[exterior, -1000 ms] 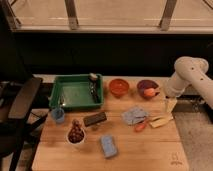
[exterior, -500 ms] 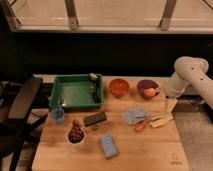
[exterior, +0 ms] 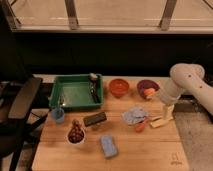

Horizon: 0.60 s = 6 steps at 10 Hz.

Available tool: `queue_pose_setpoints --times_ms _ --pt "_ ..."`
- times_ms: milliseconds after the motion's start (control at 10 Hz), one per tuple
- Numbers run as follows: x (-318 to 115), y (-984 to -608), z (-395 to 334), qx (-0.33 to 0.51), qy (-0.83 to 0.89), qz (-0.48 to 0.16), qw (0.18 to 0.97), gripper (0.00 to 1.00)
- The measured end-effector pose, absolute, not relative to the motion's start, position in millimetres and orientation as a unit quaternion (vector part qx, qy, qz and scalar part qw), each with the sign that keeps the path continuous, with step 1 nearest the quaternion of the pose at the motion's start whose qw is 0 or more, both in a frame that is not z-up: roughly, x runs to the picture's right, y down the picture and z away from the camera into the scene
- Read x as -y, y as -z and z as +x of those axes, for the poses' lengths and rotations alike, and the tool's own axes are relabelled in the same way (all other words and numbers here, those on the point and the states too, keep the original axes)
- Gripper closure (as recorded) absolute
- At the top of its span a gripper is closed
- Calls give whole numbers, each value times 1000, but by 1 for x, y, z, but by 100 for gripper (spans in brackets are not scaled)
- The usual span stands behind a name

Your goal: Place pepper in tray

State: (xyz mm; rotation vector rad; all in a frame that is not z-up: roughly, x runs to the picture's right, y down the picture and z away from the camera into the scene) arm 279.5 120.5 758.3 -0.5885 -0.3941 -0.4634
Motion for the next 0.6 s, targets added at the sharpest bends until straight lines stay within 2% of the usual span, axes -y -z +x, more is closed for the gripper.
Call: queue_pose_setpoints --times_ms 300,600 --pt "-161 -750 240 253 322 -278 869 20" --pt "-167 -748 235 260 328 -284 863 20"
